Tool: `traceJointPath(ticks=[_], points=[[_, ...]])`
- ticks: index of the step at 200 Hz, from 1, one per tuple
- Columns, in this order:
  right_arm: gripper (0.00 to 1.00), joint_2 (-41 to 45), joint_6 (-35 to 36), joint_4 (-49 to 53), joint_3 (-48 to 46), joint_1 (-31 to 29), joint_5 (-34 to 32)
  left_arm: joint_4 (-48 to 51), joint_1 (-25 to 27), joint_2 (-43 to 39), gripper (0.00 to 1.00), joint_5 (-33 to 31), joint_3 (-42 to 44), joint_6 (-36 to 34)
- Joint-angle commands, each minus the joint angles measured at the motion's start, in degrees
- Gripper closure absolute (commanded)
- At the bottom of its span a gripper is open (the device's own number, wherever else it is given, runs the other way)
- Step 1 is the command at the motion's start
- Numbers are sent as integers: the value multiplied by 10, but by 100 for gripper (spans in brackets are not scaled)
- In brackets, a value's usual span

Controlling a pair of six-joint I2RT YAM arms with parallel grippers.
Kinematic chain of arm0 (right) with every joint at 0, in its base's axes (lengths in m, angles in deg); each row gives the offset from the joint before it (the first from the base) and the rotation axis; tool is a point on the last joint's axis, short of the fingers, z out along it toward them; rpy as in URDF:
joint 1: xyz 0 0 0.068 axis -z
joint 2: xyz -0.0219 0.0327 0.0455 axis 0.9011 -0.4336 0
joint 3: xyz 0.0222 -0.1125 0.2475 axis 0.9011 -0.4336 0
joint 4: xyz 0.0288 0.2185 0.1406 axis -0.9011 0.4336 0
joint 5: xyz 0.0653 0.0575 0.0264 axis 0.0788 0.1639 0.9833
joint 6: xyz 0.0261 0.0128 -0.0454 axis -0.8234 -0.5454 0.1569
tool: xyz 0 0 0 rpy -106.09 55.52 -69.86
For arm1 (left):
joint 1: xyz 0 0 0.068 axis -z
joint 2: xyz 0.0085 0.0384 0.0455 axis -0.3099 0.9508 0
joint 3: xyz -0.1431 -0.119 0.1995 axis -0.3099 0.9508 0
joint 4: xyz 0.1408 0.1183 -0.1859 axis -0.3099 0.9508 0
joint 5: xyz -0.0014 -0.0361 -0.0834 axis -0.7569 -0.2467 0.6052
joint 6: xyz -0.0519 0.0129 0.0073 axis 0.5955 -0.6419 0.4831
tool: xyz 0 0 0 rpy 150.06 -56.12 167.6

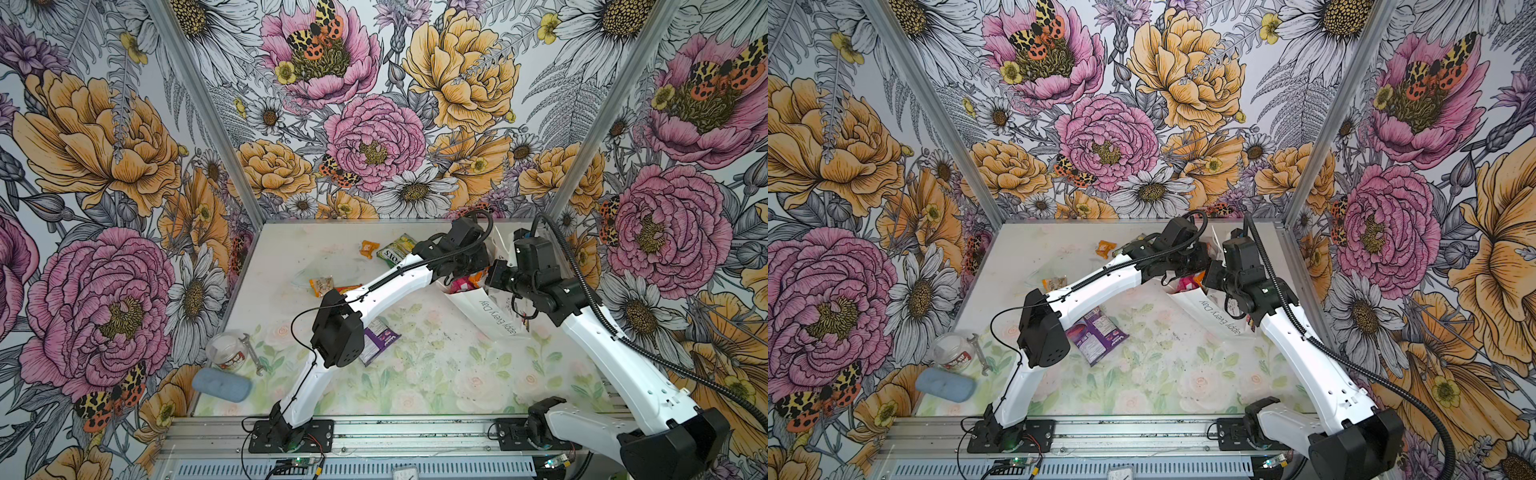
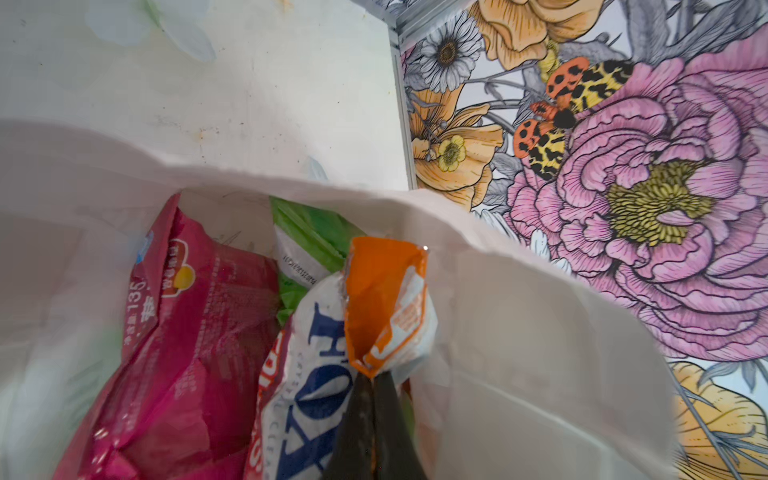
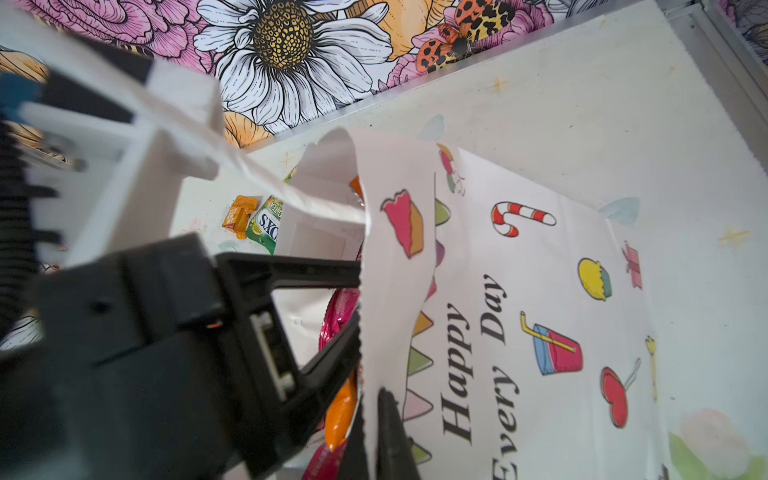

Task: Place the snacks into the paper bag
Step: 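Carry the orange candy bag over the paper bag and lower it in, then open the left gripper and withdraw it toward the green Fox's bag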

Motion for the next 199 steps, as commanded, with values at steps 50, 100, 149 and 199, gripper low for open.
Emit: traceJointPath(ticks=[50, 100, 149, 199], points=[[100, 8, 5, -36, 19, -7, 8, 43, -1, -65, 78, -7, 50, -42], [100, 12, 7, -35, 14, -6, 2, 43, -3, -143, 50, -48, 86, -78], [100, 13, 8, -34, 18, -4, 3, 34, -5, -285, 33, -133, 183, -127], [100, -10, -1, -37, 71, -14, 34, -8, -62, -482, 25, -224, 341, -166]])
